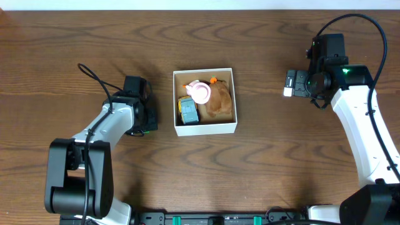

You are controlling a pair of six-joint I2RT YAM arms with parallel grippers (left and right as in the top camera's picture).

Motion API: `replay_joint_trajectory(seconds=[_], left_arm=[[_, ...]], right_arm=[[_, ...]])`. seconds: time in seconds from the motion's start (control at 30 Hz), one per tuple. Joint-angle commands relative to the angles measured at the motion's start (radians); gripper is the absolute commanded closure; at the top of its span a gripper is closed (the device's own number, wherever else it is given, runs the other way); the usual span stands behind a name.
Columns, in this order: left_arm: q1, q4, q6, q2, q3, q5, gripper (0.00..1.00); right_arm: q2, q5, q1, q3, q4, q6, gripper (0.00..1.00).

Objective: Pack container
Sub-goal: 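Grasp the green round toy with the left gripper, then drop the green toy into the box with the left gripper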

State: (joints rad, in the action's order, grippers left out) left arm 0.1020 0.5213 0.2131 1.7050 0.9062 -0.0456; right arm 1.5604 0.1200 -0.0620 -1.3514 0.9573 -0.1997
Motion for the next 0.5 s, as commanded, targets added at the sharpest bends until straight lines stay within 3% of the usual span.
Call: replay_joint_trajectory(seconds=[0.0, 0.23, 0.47], left_arm=[[0.012, 0.034, 0.002, -0.084, 0.080, 0.000, 0.68], [0.132, 0.136, 0.002, -0.274, 0.272, 0.000, 0.81], [0.369, 0.092, 0.002, -0.319, 0.285, 0.001, 0.81]], right_arm=[[0.005, -0.005, 0.003, -0.006, 0.001, 0.015, 0.01], [0.005, -0.004, 0.003, -0.006, -0.002, 0.024, 0.01], [0.005, -0.005, 0.003, -0.006, -0.003, 0.024, 0.01]])
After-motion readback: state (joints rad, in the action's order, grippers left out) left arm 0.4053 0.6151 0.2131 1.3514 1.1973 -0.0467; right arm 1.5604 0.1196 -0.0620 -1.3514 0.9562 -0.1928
